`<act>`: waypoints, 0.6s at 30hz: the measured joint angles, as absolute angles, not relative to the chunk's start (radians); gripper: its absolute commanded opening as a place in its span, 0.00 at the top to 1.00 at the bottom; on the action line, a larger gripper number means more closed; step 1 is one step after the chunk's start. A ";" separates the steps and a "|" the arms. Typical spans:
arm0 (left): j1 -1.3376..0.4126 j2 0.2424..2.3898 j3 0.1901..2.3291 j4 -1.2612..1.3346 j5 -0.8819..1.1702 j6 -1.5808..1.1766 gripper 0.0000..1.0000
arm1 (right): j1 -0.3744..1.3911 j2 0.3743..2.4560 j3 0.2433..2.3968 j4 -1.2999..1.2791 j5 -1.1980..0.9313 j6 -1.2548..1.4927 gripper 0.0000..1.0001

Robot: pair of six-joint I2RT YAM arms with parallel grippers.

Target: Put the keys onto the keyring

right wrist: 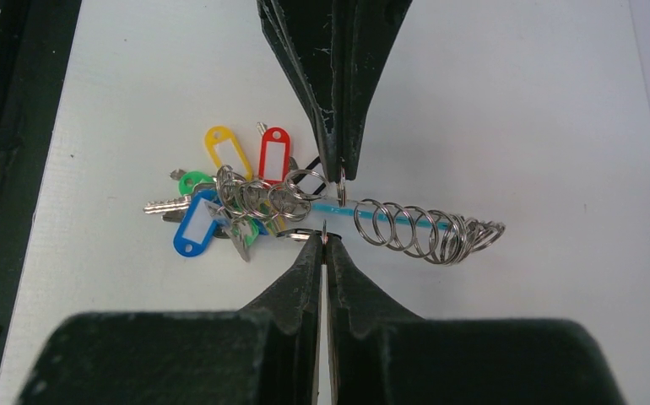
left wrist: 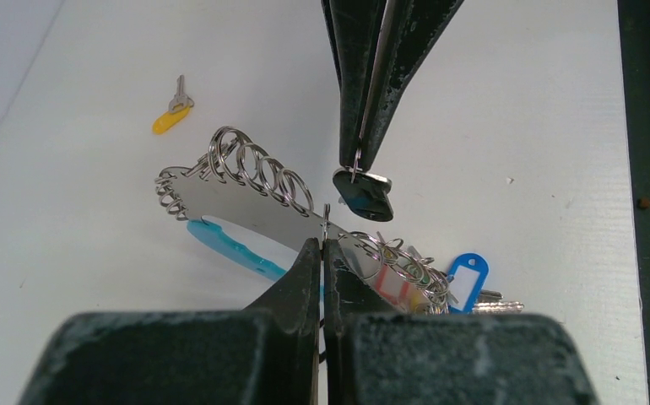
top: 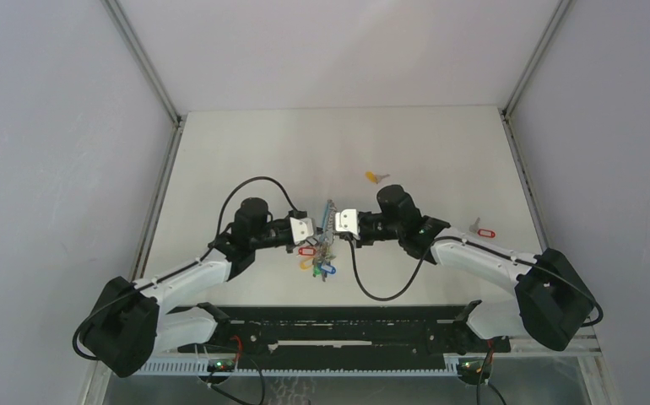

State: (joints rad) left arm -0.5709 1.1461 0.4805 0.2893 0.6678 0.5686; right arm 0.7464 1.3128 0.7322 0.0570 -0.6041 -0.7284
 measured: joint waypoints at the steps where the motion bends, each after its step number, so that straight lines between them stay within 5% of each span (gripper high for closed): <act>1: -0.572 1.146 0.480 0.289 0.668 0.570 1.00 | 0.749 1.313 0.732 0.055 -0.599 -0.732 1.00; 18: -0.582 1.129 0.480 0.279 0.680 0.595 1.00 | 0.776 1.313 0.747 0.052 -0.549 -0.775 1.00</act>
